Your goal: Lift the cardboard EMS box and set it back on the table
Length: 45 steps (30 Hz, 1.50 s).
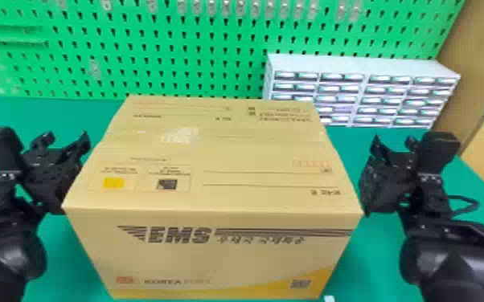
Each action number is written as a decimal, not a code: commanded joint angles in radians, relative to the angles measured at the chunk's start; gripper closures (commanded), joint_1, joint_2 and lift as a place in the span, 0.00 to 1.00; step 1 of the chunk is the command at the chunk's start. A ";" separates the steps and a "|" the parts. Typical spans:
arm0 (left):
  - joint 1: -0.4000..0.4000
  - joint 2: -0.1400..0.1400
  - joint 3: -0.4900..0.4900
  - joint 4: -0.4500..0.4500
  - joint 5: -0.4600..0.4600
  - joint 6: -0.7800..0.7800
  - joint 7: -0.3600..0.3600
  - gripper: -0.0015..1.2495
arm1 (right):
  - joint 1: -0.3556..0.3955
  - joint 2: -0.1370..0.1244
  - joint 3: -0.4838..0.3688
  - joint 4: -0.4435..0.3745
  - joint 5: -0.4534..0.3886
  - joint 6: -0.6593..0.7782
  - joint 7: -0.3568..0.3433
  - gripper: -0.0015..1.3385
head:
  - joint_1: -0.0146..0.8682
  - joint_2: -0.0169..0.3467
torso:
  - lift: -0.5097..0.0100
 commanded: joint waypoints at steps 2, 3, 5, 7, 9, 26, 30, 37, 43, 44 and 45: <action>0.000 0.000 0.001 0.000 0.000 0.000 0.000 0.36 | -0.001 -0.003 -0.001 0.000 0.000 0.000 0.001 0.40 | 0.78 0.00 | 0.79; 0.000 0.000 0.001 0.000 0.000 0.000 0.000 0.36 | -0.001 -0.003 -0.001 0.000 0.000 0.000 0.001 0.40 | 0.78 0.00 | 0.79; -0.002 0.000 0.001 0.000 0.000 0.000 0.000 0.36 | -0.001 -0.003 -0.001 0.000 0.000 0.000 0.000 0.40 | 0.78 0.00 | 0.79; -0.002 0.000 0.003 -0.002 0.000 -0.001 0.000 0.36 | -0.001 -0.005 -0.001 0.000 0.000 0.000 0.001 0.40 | 0.78 0.00 | 0.79; -0.002 0.000 0.004 -0.002 0.000 -0.001 0.000 0.36 | -0.001 -0.005 -0.001 0.000 0.000 0.000 0.001 0.40 | 0.78 0.00 | 0.79; -0.003 0.000 0.006 -0.003 -0.002 -0.001 0.000 0.35 | -0.001 -0.008 -0.001 0.000 0.000 0.002 0.001 0.40 | 0.78 0.00 | 0.79; -0.003 0.000 0.006 -0.003 -0.002 -0.001 0.000 0.36 | -0.003 -0.008 -0.001 0.000 0.000 0.002 0.000 0.40 | 0.78 0.00 | 0.79; -0.003 0.000 0.006 -0.003 -0.002 -0.001 0.000 0.35 | -0.001 -0.006 -0.001 0.000 0.000 0.000 0.001 0.40 | 0.78 0.00 | 0.79; -0.005 0.000 0.006 -0.003 -0.002 -0.006 0.000 0.35 | -0.001 -0.006 0.001 0.000 0.000 0.002 0.000 0.40 | 0.78 0.00 | 0.79; -0.003 0.000 0.006 -0.003 -0.002 -0.006 0.000 0.35 | -0.001 -0.006 0.001 0.000 0.000 0.002 0.001 0.40 | 0.78 0.00 | 0.79; -0.003 0.000 0.007 -0.003 -0.002 -0.006 0.000 0.35 | -0.003 -0.006 0.001 0.000 0.000 0.002 0.001 0.40 | 0.78 0.00 | 0.79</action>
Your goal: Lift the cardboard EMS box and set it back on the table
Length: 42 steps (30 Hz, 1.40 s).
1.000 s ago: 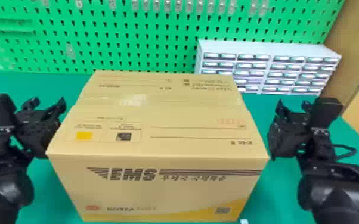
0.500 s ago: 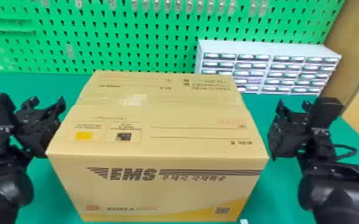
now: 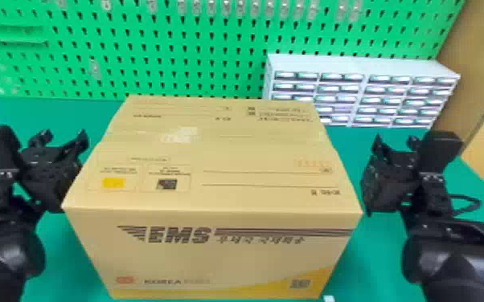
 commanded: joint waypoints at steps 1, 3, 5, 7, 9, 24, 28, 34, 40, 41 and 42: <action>0.001 0.000 0.002 0.000 0.000 -0.002 0.000 0.35 | -0.001 0.000 0.001 0.000 0.000 0.000 0.001 0.40 | 0.78 0.00 | 0.79; 0.003 0.000 0.003 0.000 0.002 -0.003 0.000 0.35 | -0.003 0.000 0.001 0.000 0.000 0.000 0.001 0.40 | 0.78 0.00 | 0.79; 0.004 0.000 0.005 0.000 0.003 -0.003 0.000 0.35 | -0.003 0.000 0.001 0.000 0.000 0.000 -0.001 0.40 | 0.78 0.00 | 0.79; 0.004 0.000 0.003 0.000 0.005 -0.003 0.000 0.35 | -0.003 0.000 0.001 0.000 0.000 0.000 -0.001 0.40 | 0.78 0.00 | 0.79; 0.006 -0.002 0.003 0.000 0.006 -0.003 0.000 0.35 | -0.004 0.000 0.004 0.000 0.002 0.002 0.001 0.40 | 0.78 0.00 | 0.79; 0.003 -0.002 0.002 -0.002 0.006 -0.006 0.000 0.35 | -0.007 -0.001 0.009 0.002 0.005 0.005 -0.001 0.40 | 0.78 0.00 | 0.79; 0.003 -0.003 0.002 -0.002 0.006 -0.006 0.002 0.35 | -0.009 -0.001 0.010 0.002 0.005 0.005 -0.001 0.40 | 0.78 0.00 | 0.79; 0.004 -0.002 0.002 -0.002 0.006 -0.008 0.005 0.35 | -0.009 -0.001 0.012 0.002 0.006 0.006 -0.001 0.40 | 0.78 0.00 | 0.79; 0.004 -0.002 -0.002 -0.002 0.005 -0.009 0.008 0.35 | -0.007 -0.003 0.009 0.002 0.005 0.006 0.001 0.40 | 0.78 0.00 | 0.79; 0.004 -0.002 -0.002 -0.002 0.005 -0.011 0.008 0.35 | -0.006 -0.001 0.009 0.002 0.005 0.006 0.001 0.40 | 0.78 0.00 | 0.79; 0.004 -0.002 -0.002 -0.002 0.005 -0.013 0.008 0.35 | -0.006 -0.001 0.009 0.002 0.005 0.006 0.001 0.40 | 0.78 0.00 | 0.79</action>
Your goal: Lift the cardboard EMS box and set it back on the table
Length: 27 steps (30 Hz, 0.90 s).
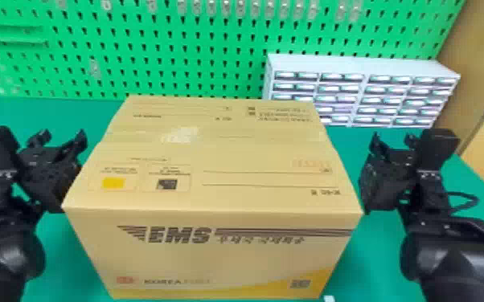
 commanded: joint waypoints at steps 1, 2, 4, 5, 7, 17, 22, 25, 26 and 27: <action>0.002 0.000 -0.002 0.000 0.000 -0.003 0.000 0.35 | 0.003 0.001 -0.001 0.000 0.000 -0.001 -0.001 0.40 | 0.78 0.00 | 0.79; 0.005 0.000 0.000 -0.002 0.000 -0.003 0.002 0.36 | 0.003 0.001 -0.001 0.000 0.000 -0.001 -0.001 0.40 | 0.78 0.00 | 0.79; 0.008 0.000 0.000 -0.003 0.000 -0.003 0.006 0.36 | 0.003 0.001 -0.001 0.000 0.000 -0.001 0.001 0.40 | 0.78 0.00 | 0.79; 0.009 0.000 0.000 -0.006 0.000 -0.003 0.009 0.36 | 0.003 0.001 -0.001 0.000 0.000 0.001 -0.001 0.40 | 0.78 0.00 | 0.79; 0.009 0.000 0.002 -0.008 0.000 -0.003 0.012 0.36 | 0.003 0.001 -0.001 0.000 0.000 0.001 -0.001 0.40 | 0.78 0.00 | 0.79; 0.014 0.000 -0.002 -0.011 -0.004 -0.003 0.026 0.36 | 0.004 -0.001 -0.001 0.000 0.000 0.001 0.001 0.40 | 0.78 0.00 | 0.79; 0.014 0.000 -0.002 -0.013 -0.004 -0.003 0.031 0.36 | 0.004 -0.001 -0.001 0.000 0.000 0.001 0.001 0.40 | 0.78 0.00 | 0.79; 0.014 0.000 -0.002 -0.014 -0.007 -0.003 0.032 0.36 | 0.003 -0.001 0.001 0.000 0.000 -0.001 -0.001 0.40 | 0.78 0.00 | 0.79; 0.014 0.000 -0.002 -0.016 -0.007 -0.003 0.032 0.36 | 0.003 -0.001 0.003 0.000 0.000 -0.001 0.001 0.40 | 0.78 0.00 | 0.79; 0.015 0.000 0.000 -0.016 -0.007 -0.003 0.032 0.36 | 0.001 -0.001 0.003 0.000 0.000 -0.001 -0.001 0.40 | 0.78 0.00 | 0.79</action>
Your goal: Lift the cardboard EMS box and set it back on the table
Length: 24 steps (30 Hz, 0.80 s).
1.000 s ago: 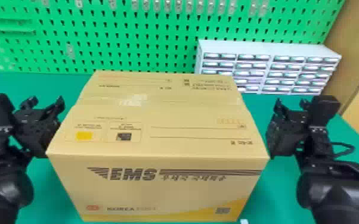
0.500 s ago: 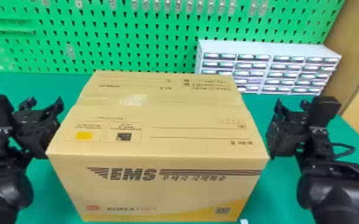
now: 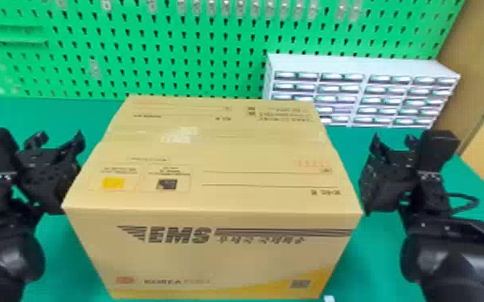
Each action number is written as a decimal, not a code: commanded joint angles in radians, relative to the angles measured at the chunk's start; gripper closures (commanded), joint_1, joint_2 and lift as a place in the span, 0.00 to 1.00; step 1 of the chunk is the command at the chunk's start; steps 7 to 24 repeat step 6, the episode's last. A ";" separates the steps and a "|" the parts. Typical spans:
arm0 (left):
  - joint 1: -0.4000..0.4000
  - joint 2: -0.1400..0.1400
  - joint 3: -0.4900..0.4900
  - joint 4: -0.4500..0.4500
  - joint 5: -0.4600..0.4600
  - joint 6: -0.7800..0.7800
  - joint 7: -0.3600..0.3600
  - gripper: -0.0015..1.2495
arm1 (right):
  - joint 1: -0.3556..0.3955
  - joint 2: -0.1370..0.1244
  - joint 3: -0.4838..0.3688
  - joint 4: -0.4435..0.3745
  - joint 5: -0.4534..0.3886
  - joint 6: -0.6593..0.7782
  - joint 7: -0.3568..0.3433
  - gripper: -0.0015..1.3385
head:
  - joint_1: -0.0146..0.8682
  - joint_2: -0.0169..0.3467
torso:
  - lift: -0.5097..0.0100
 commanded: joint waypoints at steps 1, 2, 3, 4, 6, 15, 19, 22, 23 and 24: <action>0.001 0.000 0.002 -0.002 -0.002 0.000 0.000 0.36 | -0.003 0.000 0.004 0.000 0.000 -0.001 0.001 0.40 | 0.78 0.00 | 0.79; 0.001 0.000 0.003 -0.002 -0.002 0.000 0.000 0.36 | -0.003 0.000 0.004 0.000 0.000 0.000 0.000 0.40 | 0.78 0.00 | 0.79; 0.003 0.000 0.002 -0.002 -0.002 0.000 0.000 0.36 | -0.003 0.000 0.004 0.000 0.000 0.000 0.000 0.40 | 0.78 0.00 | 0.79; 0.003 0.000 0.000 -0.002 -0.002 0.000 0.000 0.36 | -0.003 0.000 0.003 0.000 0.000 -0.001 0.000 0.40 | 0.78 0.00 | 0.79; 0.001 0.000 0.000 -0.002 -0.004 0.000 0.002 0.36 | -0.001 0.000 0.001 0.000 -0.002 -0.001 0.000 0.40 | 0.78 0.00 | 0.79; 0.001 0.000 0.000 -0.002 -0.004 0.000 0.002 0.36 | -0.001 0.000 0.001 0.000 -0.002 -0.001 0.000 0.40 | 0.78 0.00 | 0.79; 0.001 0.000 0.000 -0.002 -0.004 0.000 0.002 0.36 | -0.001 0.000 0.001 0.000 -0.002 -0.001 0.000 0.40 | 0.78 0.00 | 0.79; 0.001 0.000 0.000 -0.002 -0.004 0.000 0.002 0.36 | -0.001 0.000 0.001 0.000 -0.002 -0.001 0.000 0.40 | 0.78 0.00 | 0.79; 0.001 0.000 0.000 -0.002 -0.004 0.000 0.002 0.36 | -0.001 0.000 0.001 0.000 -0.002 -0.001 0.000 0.40 | 0.78 0.00 | 0.79; 0.001 0.000 0.000 -0.002 -0.004 0.000 0.002 0.36 | -0.001 0.000 0.001 0.000 -0.002 -0.001 0.000 0.40 | 0.78 0.00 | 0.79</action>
